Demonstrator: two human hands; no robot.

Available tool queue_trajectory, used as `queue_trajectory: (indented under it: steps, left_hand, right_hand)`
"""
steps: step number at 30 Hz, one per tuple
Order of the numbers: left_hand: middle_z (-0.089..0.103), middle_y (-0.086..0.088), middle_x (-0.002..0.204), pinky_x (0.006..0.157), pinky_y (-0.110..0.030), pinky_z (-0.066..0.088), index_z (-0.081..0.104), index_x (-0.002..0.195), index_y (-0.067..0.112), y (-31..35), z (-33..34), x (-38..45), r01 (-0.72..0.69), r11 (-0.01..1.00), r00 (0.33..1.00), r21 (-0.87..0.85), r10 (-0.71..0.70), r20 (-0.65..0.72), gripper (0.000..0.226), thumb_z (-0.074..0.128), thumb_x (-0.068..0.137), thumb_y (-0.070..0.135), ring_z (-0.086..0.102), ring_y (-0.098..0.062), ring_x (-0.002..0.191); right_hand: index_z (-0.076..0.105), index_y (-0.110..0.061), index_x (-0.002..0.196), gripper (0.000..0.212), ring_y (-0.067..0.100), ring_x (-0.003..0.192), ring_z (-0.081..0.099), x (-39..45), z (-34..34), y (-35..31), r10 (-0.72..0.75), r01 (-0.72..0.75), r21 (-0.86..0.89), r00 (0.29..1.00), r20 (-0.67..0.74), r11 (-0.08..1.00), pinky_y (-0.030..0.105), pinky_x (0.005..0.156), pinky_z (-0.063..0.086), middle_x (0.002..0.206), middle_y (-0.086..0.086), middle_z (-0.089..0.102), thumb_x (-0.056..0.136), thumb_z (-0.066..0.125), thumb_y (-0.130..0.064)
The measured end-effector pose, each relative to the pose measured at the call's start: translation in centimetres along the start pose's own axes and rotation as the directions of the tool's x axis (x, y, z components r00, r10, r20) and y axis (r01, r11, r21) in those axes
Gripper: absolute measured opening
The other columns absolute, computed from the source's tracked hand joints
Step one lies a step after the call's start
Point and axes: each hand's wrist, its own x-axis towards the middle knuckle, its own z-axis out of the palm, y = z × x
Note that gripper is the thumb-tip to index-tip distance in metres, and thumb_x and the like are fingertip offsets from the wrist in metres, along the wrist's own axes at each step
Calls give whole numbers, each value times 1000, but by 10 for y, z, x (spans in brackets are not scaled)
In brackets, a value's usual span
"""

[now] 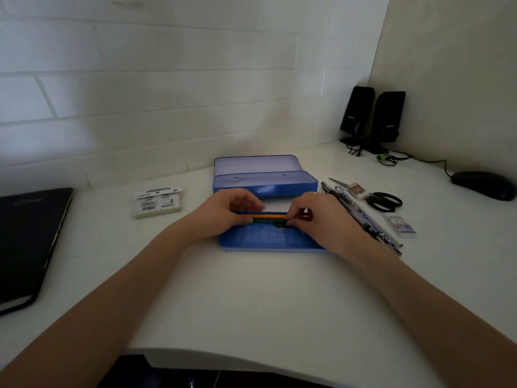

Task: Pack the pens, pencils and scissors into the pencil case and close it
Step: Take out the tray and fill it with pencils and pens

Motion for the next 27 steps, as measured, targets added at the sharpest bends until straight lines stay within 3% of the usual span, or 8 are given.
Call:
queue_trajectory:
  steps: [3,5,10,14,20,27]
  left_hand:
    - [68,11,95,78,-5,46,64,89,21,-1,1,0,-9,1000,1000,8,9,-7,33,65,78,-10,63,11,84]
    - [68,11,95,78,-5,46,64,89,21,-1,1,1,-11,1000,1000,12,11,-7,32,64,78,-10,63,11,84]
    - [68,10,95,80,-7,47,64,86,23,-3,1,2,-16,1000,1000,14,16,-13,34,63,79,-11,63,10,83]
    - [68,10,94,81,-8,48,64,85,24,-5,1,2,-25,1000,1000,10,25,-17,37,63,78,-12,64,9,83]
    - [69,10,95,83,-10,48,64,85,25,-7,1,3,-27,1000,1000,15,27,-16,37,64,77,-11,64,7,85]
    - [69,9,95,81,-7,47,65,86,23,-5,1,3,-20,1000,1000,16,20,-22,34,64,78,-10,64,9,83]
  right_hand:
    - [70,-26,87,6,7,78,53,1,-7,6,37,-38,-24,998,-54,999,27,74,45,82,-12,59,81,69,-26]
    - [69,-26,90,8,10,77,54,1,-22,15,142,-142,16,977,-162,990,28,74,44,78,-12,59,82,68,-28]
    - [69,-25,90,10,23,91,62,-4,-52,50,406,-473,-112,838,-365,874,45,88,48,94,-1,69,87,59,-24]
    - [71,-23,89,11,28,95,62,-6,-50,61,537,-596,-158,788,-299,787,41,90,44,96,5,70,84,62,-24]
    - [63,-16,102,20,28,96,58,-5,-45,65,636,-656,-210,754,-163,725,40,87,42,105,8,64,83,57,-22]
    - [57,-14,102,22,25,83,51,-3,-47,65,688,-687,-255,719,-104,680,37,80,41,88,6,53,79,57,-12]
